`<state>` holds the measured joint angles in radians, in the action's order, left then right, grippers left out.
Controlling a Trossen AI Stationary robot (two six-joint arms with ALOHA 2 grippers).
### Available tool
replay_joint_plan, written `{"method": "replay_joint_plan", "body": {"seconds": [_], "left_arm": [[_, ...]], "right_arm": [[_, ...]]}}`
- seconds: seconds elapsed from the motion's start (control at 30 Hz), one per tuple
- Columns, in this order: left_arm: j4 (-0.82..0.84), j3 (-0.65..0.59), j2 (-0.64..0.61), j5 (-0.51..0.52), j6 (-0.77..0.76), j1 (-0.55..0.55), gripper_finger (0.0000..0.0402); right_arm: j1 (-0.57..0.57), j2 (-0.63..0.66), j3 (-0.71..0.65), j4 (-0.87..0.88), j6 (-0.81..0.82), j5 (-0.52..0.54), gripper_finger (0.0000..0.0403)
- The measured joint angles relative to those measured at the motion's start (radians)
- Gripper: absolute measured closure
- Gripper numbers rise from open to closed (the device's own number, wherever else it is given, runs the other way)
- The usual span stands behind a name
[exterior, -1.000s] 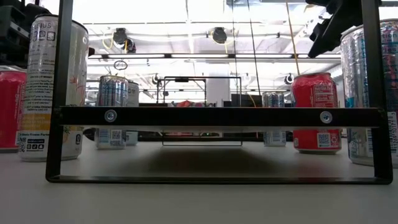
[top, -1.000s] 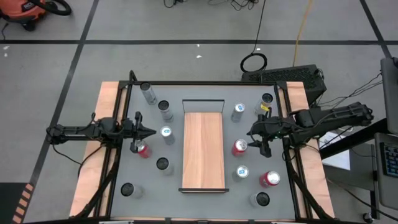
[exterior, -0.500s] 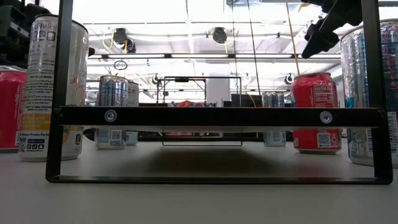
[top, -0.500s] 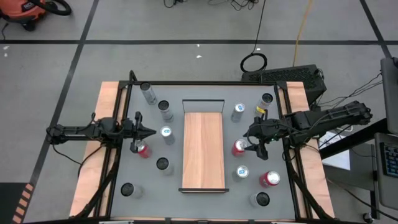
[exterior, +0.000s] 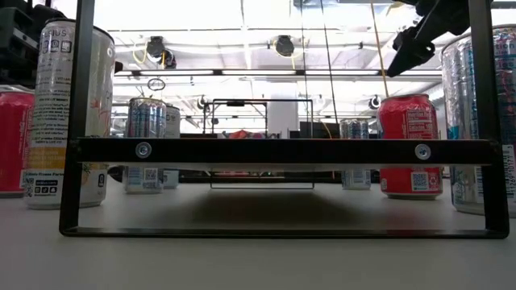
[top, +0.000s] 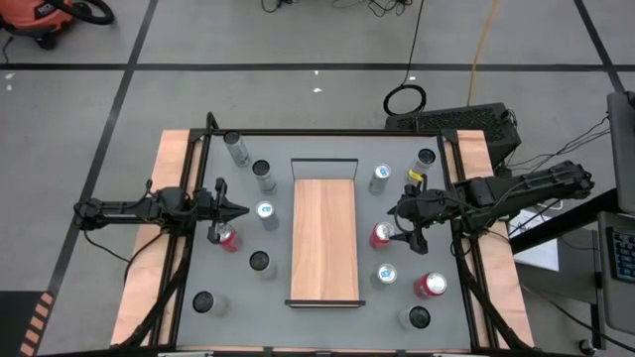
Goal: Place canned beverage on shelf
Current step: Put the right red soda can on the shelf
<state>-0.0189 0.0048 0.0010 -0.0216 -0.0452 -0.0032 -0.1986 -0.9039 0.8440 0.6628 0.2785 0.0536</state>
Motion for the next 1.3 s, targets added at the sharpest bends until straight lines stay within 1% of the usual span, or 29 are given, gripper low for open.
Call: {"method": "replay_joint_plan", "body": {"seconds": [0.17,0.3,0.57,0.63,1.03,1.3], "left_arm": [[0.0,0.0,0.0,0.0,0.0,0.0,0.0402],[0.0,0.0,0.0,0.0,0.0,0.0,0.0402],[0.0,0.0,0.0,0.0,0.0,0.0,0.0402],[0.0,0.0,0.0,0.0,0.0,0.0,0.0402],[-0.003,0.0,0.0,0.013,0.0,0.0,0.0402],[-0.004,0.0,0.0,0.023,0.0,0.0,0.0402]], "right_arm": [[0.001,0.0,0.0,0.0,-0.059,0.001,0.0071],[0.001,-0.011,0.0,0.0,-0.07,0.004,0.0064],[0.003,-0.083,0.0,0.0,-0.078,0.008,0.0044],[0.003,-0.101,0.0,0.0,-0.078,0.024,0.0043],[0.022,-0.244,0.0,0.018,-0.079,0.024,0.0043],[0.028,-0.315,0.0,0.021,-0.083,0.019,0.0046]]}}
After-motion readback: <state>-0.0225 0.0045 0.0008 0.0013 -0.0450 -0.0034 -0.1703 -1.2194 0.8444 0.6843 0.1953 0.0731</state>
